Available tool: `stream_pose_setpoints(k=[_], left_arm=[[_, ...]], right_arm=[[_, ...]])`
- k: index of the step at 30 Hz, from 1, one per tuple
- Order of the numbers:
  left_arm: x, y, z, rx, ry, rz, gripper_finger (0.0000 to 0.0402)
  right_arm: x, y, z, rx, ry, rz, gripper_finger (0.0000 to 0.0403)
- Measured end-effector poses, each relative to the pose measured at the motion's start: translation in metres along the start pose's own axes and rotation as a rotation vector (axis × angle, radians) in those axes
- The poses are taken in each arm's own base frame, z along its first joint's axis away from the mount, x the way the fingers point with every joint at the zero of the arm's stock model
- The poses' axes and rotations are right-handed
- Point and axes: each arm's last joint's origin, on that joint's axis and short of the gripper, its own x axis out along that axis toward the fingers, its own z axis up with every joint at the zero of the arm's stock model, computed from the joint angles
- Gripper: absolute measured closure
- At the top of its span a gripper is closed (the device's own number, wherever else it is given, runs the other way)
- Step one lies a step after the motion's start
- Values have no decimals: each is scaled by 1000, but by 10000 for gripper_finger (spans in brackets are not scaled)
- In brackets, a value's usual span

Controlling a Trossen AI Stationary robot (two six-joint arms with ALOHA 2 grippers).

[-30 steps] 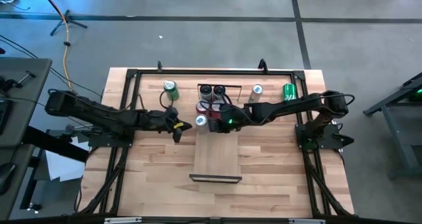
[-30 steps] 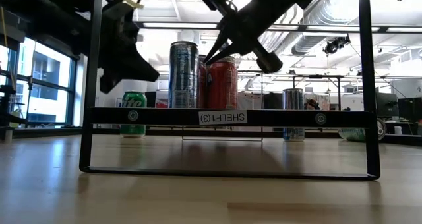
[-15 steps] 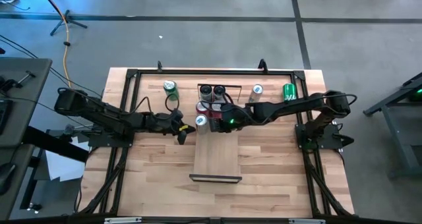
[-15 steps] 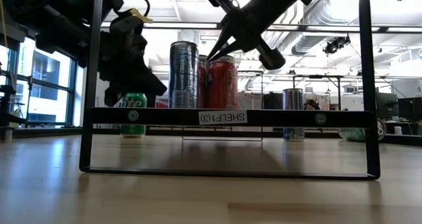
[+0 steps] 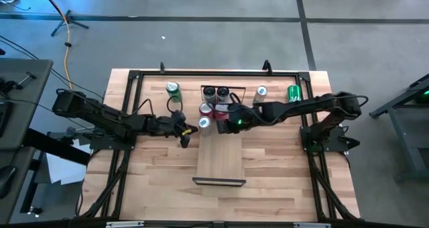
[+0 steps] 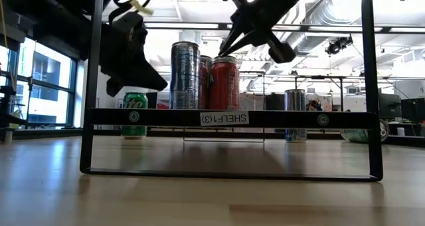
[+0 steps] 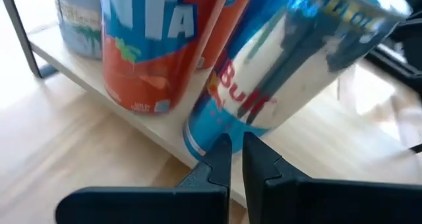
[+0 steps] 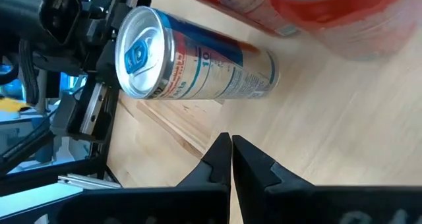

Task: Place canned beverage on shelf
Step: Put the left blue soda can on the shelf

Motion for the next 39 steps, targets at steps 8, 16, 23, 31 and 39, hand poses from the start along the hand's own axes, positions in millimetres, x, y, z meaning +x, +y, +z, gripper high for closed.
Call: stream_pose_setpoints(k=[8,16,23,31,39], left_arm=[[1,-9,15,63,-33,57,401],[0,-11,16,49,-11,35,401],[-1,-14,14,47,-7,25,401],[0,-13,14,68,-17,44,401],[1,-9,17,86,-26,62,401]], right_arm=[[-4,0,1,-1,-22,-13,403],[-4,0,1,-1,-22,-13,403],[-2,4,-2,-2,-23,26,403],[19,3,-13,36,-35,10,403],[19,7,-6,58,-93,59,403]])
